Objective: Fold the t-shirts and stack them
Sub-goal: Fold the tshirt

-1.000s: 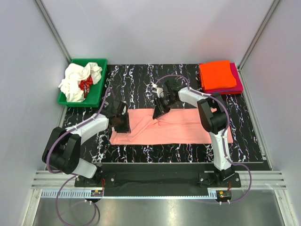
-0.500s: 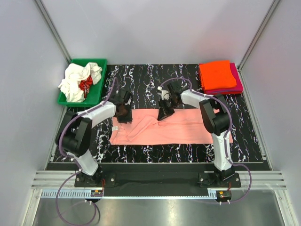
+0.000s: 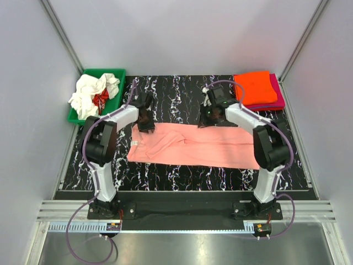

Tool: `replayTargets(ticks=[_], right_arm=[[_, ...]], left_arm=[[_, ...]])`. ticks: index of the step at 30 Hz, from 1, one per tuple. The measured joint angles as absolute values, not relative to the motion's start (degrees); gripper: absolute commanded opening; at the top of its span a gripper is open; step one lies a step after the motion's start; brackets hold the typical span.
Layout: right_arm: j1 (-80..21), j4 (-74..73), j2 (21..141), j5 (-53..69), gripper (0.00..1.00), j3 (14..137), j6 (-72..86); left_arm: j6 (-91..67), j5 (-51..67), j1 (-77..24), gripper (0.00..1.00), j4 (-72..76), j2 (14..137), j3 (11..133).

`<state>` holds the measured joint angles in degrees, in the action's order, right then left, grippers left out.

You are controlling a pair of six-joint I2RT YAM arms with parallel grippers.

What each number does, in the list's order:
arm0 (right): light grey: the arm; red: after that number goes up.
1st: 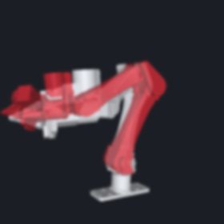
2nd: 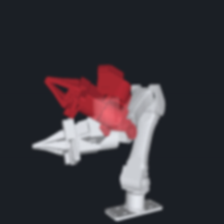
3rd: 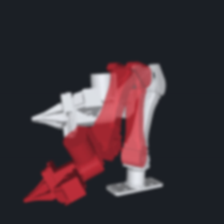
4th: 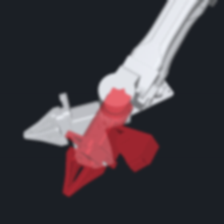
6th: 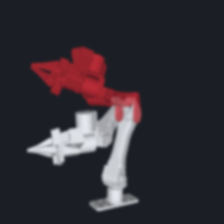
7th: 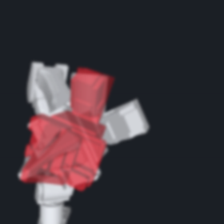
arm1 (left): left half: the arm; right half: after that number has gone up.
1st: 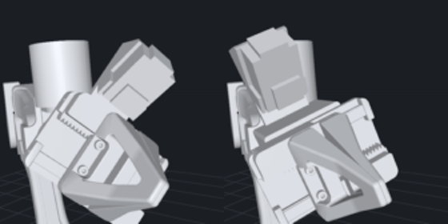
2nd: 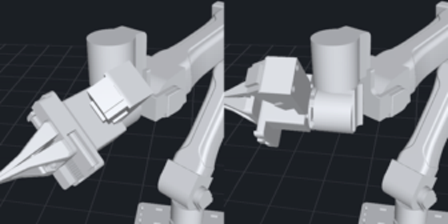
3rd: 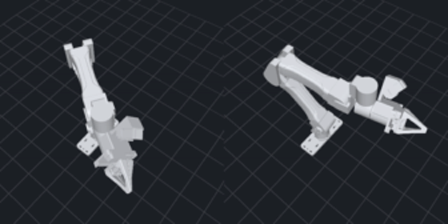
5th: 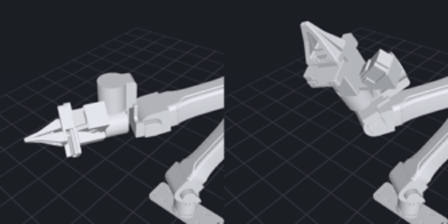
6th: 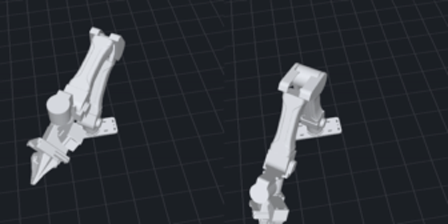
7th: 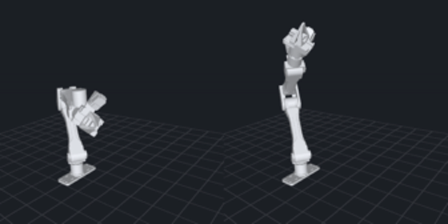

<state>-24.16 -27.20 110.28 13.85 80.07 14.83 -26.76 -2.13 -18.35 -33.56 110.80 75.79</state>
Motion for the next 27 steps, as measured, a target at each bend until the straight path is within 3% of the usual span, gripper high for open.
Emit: replayTargets(ticks=[9, 19, 23, 27], right_arm=[[-21.6, -26.4, 91.5, 2.3, 0.25, 75.5, 20.2], [-21.7, -25.6, 78.8, -3.9, 0.25, 69.3, 22.5], [-21.7, -26.0, 78.3, -4.4, 0.26, 67.8, 23.4], [-21.7, -26.2, 77.6, -6.0, 0.27, 67.6, 23.5]], left_arm=[[-26.8, 2.5, -15.3, 0.34, -33.6, 124.8, 95.9], [-27.2, 13.3, -15.3, 0.35, -30.1, 151.2, 137.0], [-28.6, 18.7, -15.3, 0.38, -22.7, 152.0, 136.8], [-29.4, 22.0, -15.4, 0.4, -15.2, 144.4, 124.0]])
